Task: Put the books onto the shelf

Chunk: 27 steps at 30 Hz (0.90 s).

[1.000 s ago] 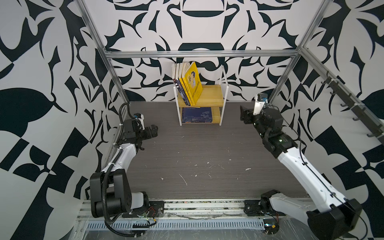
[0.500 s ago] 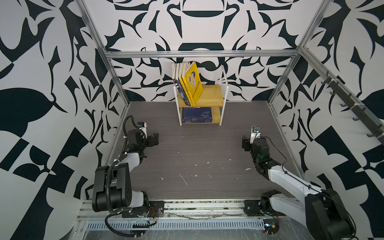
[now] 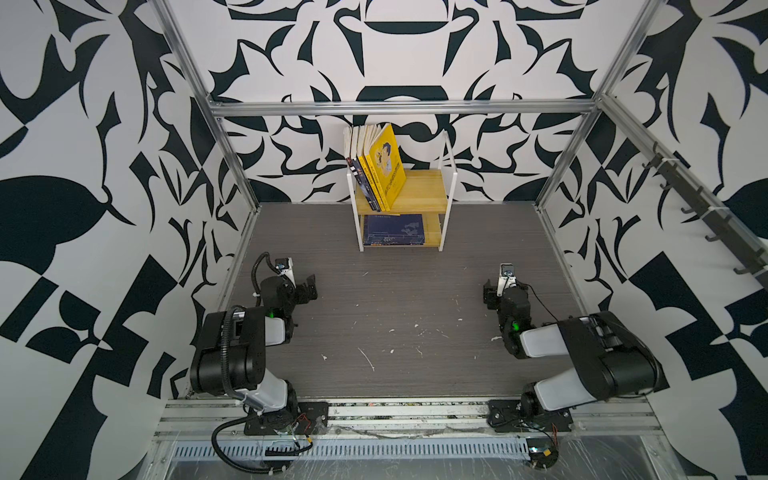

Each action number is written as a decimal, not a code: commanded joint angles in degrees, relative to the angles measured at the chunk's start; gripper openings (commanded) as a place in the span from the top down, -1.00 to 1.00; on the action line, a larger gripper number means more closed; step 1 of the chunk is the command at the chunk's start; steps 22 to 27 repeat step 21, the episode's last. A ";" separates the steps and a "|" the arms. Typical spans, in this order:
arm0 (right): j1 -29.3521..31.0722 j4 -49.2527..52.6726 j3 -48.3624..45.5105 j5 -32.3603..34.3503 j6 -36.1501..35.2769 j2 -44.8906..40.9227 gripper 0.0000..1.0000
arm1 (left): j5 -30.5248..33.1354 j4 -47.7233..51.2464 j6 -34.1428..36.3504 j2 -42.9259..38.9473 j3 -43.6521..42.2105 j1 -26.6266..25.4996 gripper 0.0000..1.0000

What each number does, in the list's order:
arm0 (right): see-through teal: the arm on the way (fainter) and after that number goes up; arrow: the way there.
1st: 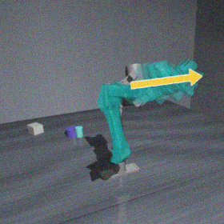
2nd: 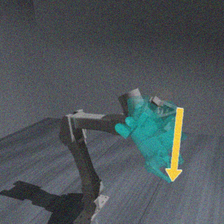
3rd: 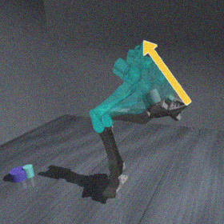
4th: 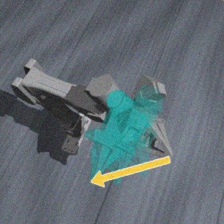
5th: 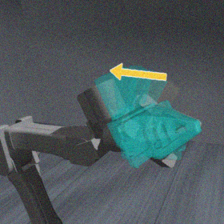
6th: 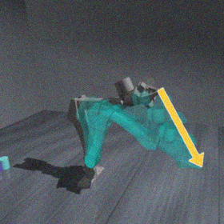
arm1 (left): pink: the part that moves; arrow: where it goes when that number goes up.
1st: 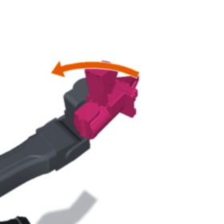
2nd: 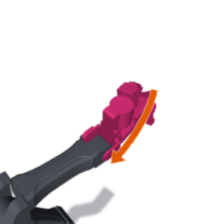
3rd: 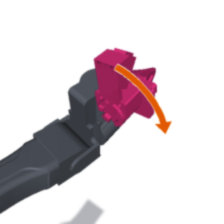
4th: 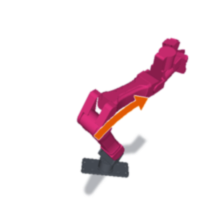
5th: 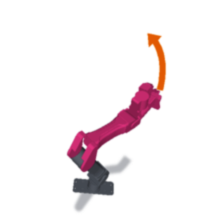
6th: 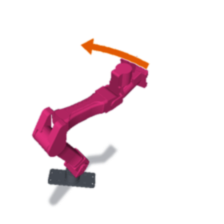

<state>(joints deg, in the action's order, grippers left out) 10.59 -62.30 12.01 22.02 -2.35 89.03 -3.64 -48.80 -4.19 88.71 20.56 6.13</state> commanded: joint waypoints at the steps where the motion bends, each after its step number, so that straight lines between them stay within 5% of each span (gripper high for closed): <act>1: -0.36 -13.58 -0.73 0.30 -0.74 3.48 -0.63 | 1.55 -0.64 -1.68 -0.11 1.86 0.54 -1.00; 7: -3.82 5.07 6.29 1.49 5.85 0.52 -0.80 | 1.53 -1.07 -1.82 0.02 1.77 0.57 -0.99; 9: -3.82 3.30 5.88 1.56 5.07 1.02 -1.00 | 1.46 -1.15 -1.78 0.03 1.77 0.63 -0.99; 27: -3.82 4.62 6.54 0.56 4.90 0.98 -1.00 | 0.52 -5.28 -0.95 -1.06 -0.74 0.57 -0.99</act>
